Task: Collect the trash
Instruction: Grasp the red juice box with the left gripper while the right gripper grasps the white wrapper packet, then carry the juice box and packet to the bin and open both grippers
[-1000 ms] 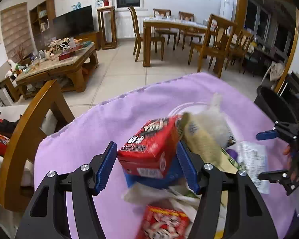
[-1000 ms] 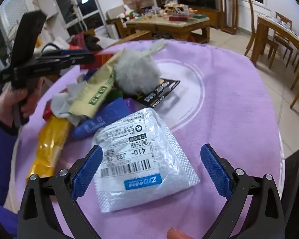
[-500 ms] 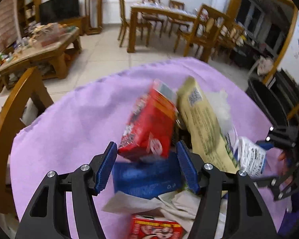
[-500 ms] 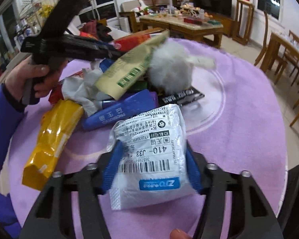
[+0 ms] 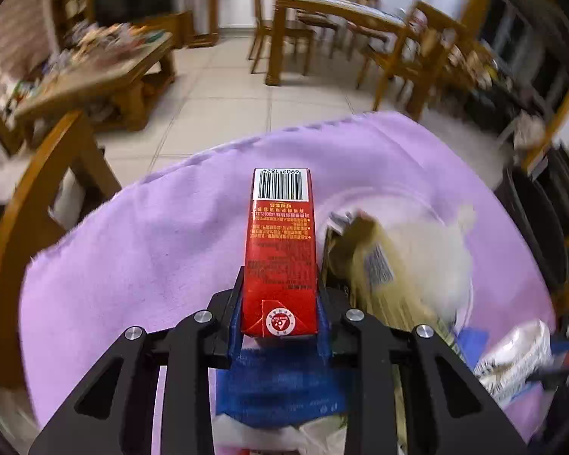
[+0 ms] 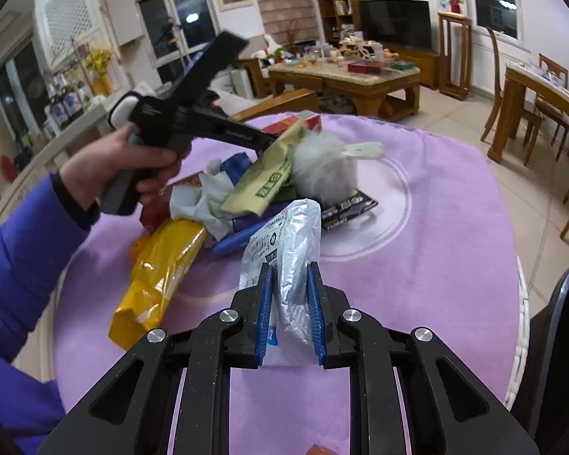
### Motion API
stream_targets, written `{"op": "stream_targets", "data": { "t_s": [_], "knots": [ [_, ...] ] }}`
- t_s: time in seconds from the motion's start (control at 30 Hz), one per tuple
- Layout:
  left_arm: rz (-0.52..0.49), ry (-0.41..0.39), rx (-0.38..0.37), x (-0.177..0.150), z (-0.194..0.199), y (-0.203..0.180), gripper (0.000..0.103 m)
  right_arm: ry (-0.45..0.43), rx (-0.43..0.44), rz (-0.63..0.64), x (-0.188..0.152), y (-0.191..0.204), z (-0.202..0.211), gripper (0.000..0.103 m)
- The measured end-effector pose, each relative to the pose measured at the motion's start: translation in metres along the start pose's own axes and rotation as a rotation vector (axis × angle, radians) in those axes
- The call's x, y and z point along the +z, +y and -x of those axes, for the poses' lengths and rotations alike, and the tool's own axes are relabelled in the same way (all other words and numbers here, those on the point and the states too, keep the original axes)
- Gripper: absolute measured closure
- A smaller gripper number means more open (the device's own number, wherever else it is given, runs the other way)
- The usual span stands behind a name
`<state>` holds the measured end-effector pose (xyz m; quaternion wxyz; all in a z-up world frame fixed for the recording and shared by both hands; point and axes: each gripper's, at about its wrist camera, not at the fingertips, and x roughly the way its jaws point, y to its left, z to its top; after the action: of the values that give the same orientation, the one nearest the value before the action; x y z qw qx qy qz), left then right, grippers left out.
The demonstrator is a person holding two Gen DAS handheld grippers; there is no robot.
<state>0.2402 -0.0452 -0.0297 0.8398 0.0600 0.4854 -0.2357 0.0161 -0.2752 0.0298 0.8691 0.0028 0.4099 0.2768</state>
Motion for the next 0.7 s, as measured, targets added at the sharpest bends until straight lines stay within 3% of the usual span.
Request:
{"op": "stream_targets", "data": {
  "t_s": [0.13, 0.3, 0.53, 0.7],
  "knots": [
    [0.106, -0.079, -0.077, -0.005, 0.015, 0.015, 0.073, -0.039, 0.013, -0.041, -0.002, -0.004, 0.014, 0.084],
    [0.09, -0.231, -0.114, -0.016, 0.064, -0.005, 0.073, -0.092, 0.023, -0.07, -0.003, -0.009, 0.033, 0.084],
    [0.003, -0.312, -0.178, -0.024, 0.101, -0.089, 0.073, -0.202, -0.022, -0.134, -0.009, -0.035, 0.079, 0.084],
    [-0.022, -0.303, -0.275, -0.02, 0.094, -0.157, 0.073, -0.281, -0.133, -0.225, -0.029, -0.079, 0.125, 0.084]
  ]
}}
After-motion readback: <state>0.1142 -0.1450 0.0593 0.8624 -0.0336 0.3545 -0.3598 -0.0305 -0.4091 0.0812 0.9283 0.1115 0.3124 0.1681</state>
